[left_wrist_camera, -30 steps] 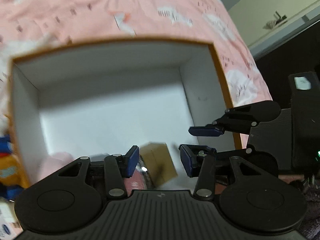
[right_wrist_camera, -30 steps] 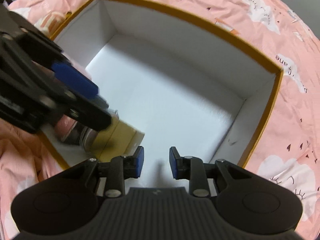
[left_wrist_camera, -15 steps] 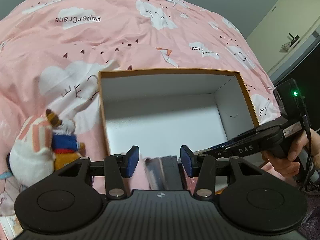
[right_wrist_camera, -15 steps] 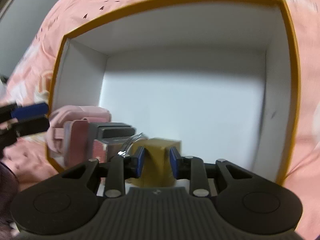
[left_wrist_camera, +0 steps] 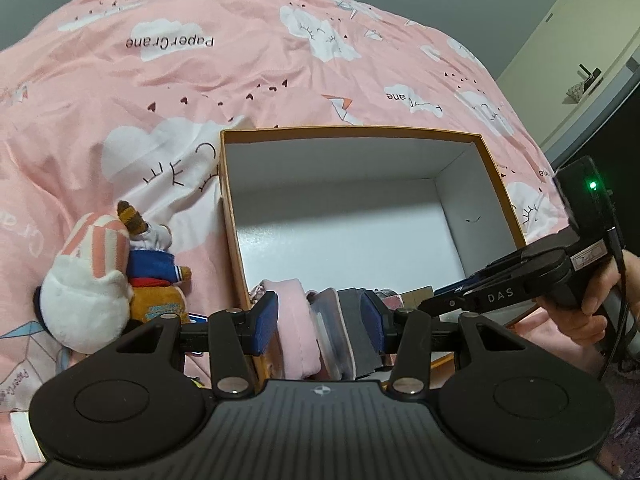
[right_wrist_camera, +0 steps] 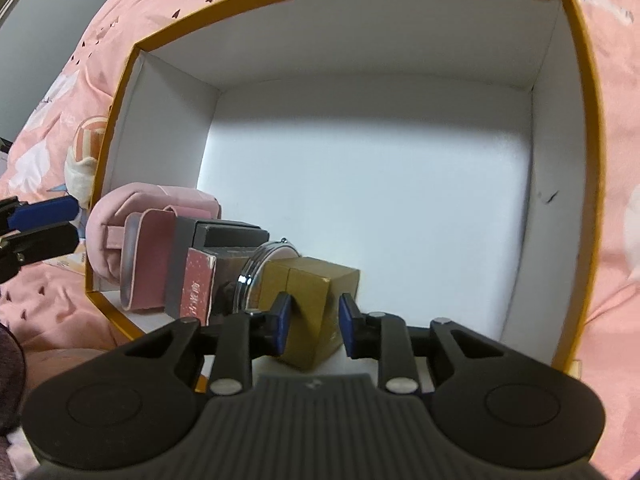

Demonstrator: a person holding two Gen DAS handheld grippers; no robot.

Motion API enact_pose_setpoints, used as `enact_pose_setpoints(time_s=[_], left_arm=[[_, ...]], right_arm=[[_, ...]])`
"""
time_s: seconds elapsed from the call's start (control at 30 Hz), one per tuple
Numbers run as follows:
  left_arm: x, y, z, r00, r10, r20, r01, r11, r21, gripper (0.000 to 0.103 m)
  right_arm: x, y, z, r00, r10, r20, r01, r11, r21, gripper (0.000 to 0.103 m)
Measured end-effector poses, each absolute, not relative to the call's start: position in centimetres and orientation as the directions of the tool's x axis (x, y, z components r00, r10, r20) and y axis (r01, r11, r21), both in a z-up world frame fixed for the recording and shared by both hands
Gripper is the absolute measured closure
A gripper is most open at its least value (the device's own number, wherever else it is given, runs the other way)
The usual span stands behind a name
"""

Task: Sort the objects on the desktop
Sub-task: 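Withdraw both open grippers up out of the orange box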

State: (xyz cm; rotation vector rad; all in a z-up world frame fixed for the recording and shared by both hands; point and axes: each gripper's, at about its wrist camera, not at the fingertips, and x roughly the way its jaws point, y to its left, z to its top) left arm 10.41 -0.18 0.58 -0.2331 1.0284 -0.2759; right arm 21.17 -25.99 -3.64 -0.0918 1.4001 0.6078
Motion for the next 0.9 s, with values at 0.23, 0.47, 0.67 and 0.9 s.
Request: enact_pose_setpoints(time_s=[0.23, 0.47, 0.67, 0.9], left_arm=[[8.3, -1.1, 1.5, 0.541, -0.312, -0.781, 0.165, 0.950, -0.266, 0.050], [6.2, -2.1, 1.9, 0.547, -0.308, -0.778, 0.209, 0.951, -0.229, 0.050], [4.6, -2.3, 1.9, 0.542, -0.319, -0.777, 0.228, 0.946, -0.230, 0.050], [3.4, -1.8, 2.1, 0.567, -0.324, -0.757, 0.213, 0.946, -0.245, 0.050]], right_arm=[[18.9, -24.8, -2.3, 0.125, 0.336, -0.934, -0.505, 0.831, 0.231, 0.074], [15.7, -24.4, -0.8, 0.171, 0.330, -0.928, -0.553, 0.812, 0.187, 0.074], [12.9, -24.3, 1.0, 0.286, 0.325, -0.901, -0.574, 0.811, 0.111, 0.073], [9.5, -24.4, 2.1, 0.437, 0.348, -0.830, -0.560, 0.827, 0.051, 0.063]])
